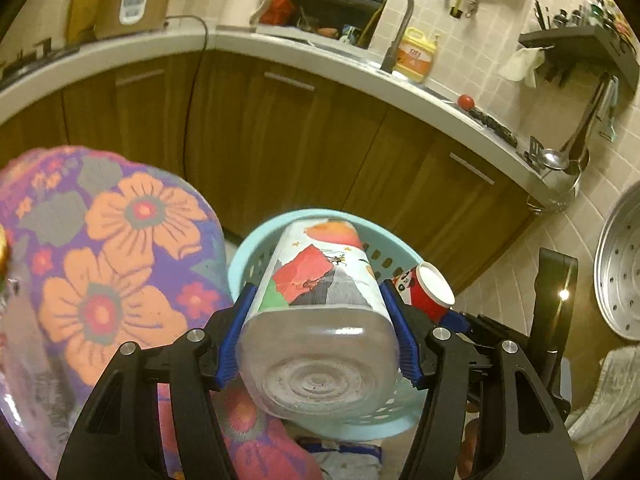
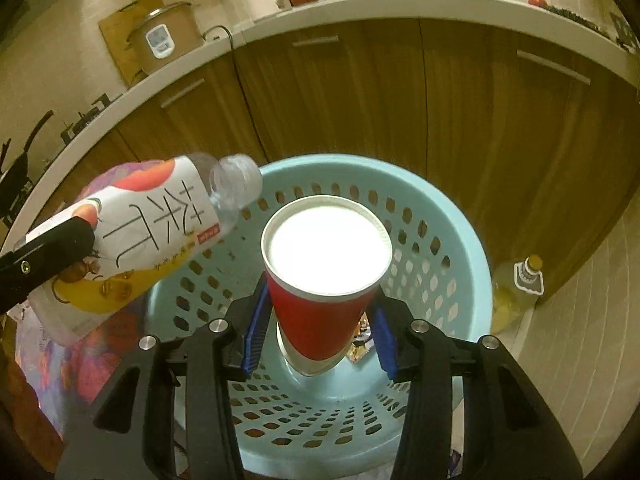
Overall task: Collect trash
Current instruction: 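Drop the red cup and white bottle into the blue basket with both grippers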
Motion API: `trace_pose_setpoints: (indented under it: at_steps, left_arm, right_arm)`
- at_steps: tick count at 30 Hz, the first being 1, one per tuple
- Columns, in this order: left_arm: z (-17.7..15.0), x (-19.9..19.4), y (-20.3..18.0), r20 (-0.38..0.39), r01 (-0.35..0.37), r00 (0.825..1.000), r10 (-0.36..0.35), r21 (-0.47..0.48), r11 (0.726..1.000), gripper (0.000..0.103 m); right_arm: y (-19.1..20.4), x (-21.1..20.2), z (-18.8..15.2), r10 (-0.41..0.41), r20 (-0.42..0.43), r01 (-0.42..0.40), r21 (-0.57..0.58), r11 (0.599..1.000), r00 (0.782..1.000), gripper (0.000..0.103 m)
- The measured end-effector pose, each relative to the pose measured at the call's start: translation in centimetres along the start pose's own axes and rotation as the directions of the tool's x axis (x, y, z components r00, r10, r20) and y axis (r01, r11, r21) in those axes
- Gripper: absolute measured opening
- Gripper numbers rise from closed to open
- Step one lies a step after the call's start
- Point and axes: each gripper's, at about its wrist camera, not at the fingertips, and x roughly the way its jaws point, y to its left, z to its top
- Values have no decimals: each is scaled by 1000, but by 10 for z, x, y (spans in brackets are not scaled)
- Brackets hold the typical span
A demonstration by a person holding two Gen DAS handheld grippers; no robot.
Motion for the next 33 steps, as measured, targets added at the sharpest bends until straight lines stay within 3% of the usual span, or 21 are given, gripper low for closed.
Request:
trace_pose_setpoints:
  at_steps: [7,9,18,30,33]
  left_arm:
    - [-4,5,4,-18,27,999,-27,-9,1000,61]
    - [-4,3,1,-10,20,1000,-20,6,1000,61]
    - [-1,-26,-8,49,17,999,-19,44,999,62]
    - [-7,-99,1,168,-10,986,0,58,998,62]
    - [-11,-130,13,224,-35,974,24,44,998,69]
  right_arm:
    - [-1,12,-2,-3,-40,4,4,1000,999,48]
    - [-2,12,-4,-4,-40,5,7,1000,999,54]
    - [1,-4,-1,-2,-11,2,-11,1000,1000,55]
    - [53,-37,3,57,44,-52,-115,992,997,55]
    - [79,-50,4,96,68,-83,-166,983,993,55]
